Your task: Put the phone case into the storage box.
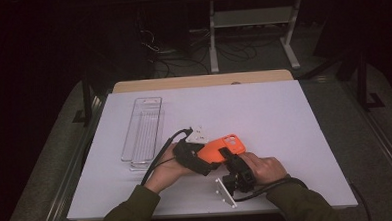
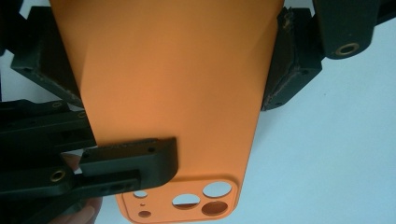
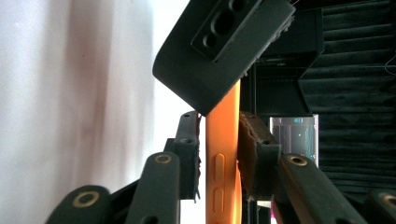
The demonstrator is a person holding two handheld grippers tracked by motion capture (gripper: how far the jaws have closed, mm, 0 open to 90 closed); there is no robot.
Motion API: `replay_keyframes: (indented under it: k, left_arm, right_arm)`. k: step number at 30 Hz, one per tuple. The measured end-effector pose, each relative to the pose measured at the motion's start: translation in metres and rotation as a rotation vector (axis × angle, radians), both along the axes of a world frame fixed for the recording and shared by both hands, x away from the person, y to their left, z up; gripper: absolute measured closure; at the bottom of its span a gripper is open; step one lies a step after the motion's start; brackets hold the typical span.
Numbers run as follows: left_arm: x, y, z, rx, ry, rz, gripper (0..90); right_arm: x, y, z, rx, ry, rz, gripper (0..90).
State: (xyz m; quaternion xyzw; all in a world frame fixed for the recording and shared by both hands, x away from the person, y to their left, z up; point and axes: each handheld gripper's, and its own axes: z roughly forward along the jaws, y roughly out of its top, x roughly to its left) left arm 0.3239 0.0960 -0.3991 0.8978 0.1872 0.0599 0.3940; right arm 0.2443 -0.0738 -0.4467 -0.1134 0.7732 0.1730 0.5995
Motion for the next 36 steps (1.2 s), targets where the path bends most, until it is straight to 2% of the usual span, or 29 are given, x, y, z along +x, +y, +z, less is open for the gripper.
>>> replay_keyframes:
  k: [6,7,11,18,26,31,32,36]
  left_arm:
    - [0.0009,0.0000,-0.0006,0.005,0.004,-0.002,15.8]
    - [0.0004,-0.0007,-0.0011,-0.010,0.010,0.007,15.8]
    - [0.0011,-0.0002,-0.0011,-0.019,0.019,0.009,15.8]
    - [0.0036,0.0016,-0.0019,-0.048,0.065,0.012,15.6]
    - [0.0044,0.0027,-0.0027,-0.050,0.079,-0.002,15.4]
    - [0.0036,0.0019,-0.0055,-0.029,0.081,-0.013,15.5]
    - [0.0034,0.0016,-0.0066,-0.016,0.074,-0.022,15.5]
    - [0.0021,-0.0008,-0.0083,-0.009,0.062,-0.021,13.6]
  right_arm:
    - [0.0002,0.0000,0.0005,-0.008,0.007,0.003,73.0]
    - [0.0003,0.0000,0.0005,-0.008,0.007,0.003,73.0]
    - [-0.0001,-0.0001,0.0004,-0.004,0.000,0.004,74.1]
    - [-0.0012,0.0000,0.0001,-0.007,-0.016,0.005,77.5]
    - [-0.0026,-0.0003,0.0004,-0.012,-0.023,0.011,78.1]
    - [-0.0028,-0.0007,0.0018,-0.003,-0.033,0.014,78.6]
    - [-0.0029,-0.0009,0.0021,-0.002,-0.030,0.015,78.8]
    - [-0.0029,-0.0015,0.0026,0.001,-0.033,0.016,78.9]
